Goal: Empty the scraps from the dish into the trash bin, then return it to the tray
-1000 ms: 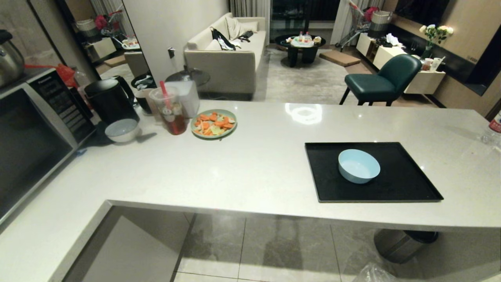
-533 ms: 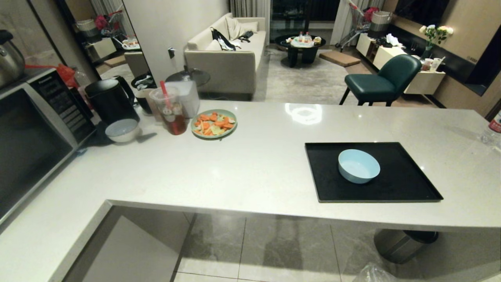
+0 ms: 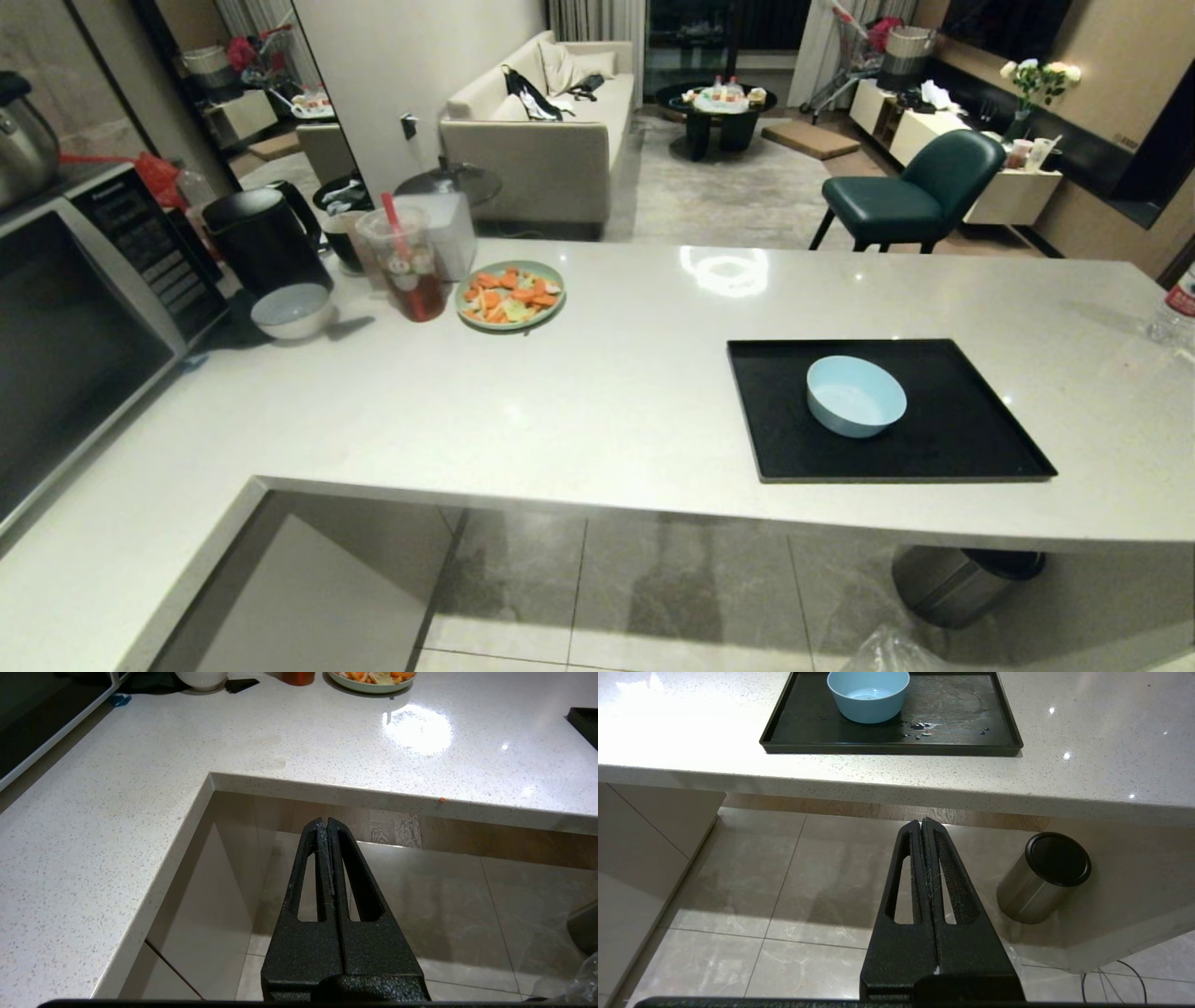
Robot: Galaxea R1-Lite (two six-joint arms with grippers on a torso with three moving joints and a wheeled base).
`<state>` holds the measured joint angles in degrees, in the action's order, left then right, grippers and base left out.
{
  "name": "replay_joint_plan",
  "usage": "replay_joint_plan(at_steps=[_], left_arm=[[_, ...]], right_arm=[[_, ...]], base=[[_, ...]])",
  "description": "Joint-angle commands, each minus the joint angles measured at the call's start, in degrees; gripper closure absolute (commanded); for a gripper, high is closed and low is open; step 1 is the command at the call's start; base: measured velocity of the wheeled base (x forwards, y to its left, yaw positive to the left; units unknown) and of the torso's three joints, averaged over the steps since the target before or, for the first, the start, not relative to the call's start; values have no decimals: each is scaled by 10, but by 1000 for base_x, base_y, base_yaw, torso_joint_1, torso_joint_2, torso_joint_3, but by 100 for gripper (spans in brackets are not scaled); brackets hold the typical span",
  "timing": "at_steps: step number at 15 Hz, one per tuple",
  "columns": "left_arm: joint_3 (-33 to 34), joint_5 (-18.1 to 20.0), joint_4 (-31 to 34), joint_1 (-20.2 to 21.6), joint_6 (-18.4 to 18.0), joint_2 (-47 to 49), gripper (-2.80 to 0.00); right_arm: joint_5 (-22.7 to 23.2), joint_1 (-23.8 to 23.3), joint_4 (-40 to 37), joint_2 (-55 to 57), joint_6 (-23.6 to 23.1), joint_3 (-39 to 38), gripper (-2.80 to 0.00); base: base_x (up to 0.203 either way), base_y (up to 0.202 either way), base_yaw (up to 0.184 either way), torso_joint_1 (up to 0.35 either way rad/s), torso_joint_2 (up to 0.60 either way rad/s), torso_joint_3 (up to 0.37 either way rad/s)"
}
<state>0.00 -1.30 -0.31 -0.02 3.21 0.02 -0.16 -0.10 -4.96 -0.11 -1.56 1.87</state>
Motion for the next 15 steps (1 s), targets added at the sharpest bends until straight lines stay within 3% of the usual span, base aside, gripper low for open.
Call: replay_joint_plan(at_steps=[1, 15], left_arm=[[0, 0, 0, 0, 0, 0, 0], [0, 0, 0, 0, 0, 1, 0]], right_arm=[[0, 0, 0, 1, -2, 0, 0], [0, 0, 0, 1, 4, 0, 0]], base=[[0, 0, 0, 0, 0, 0], [0, 0, 0, 0, 0, 0]])
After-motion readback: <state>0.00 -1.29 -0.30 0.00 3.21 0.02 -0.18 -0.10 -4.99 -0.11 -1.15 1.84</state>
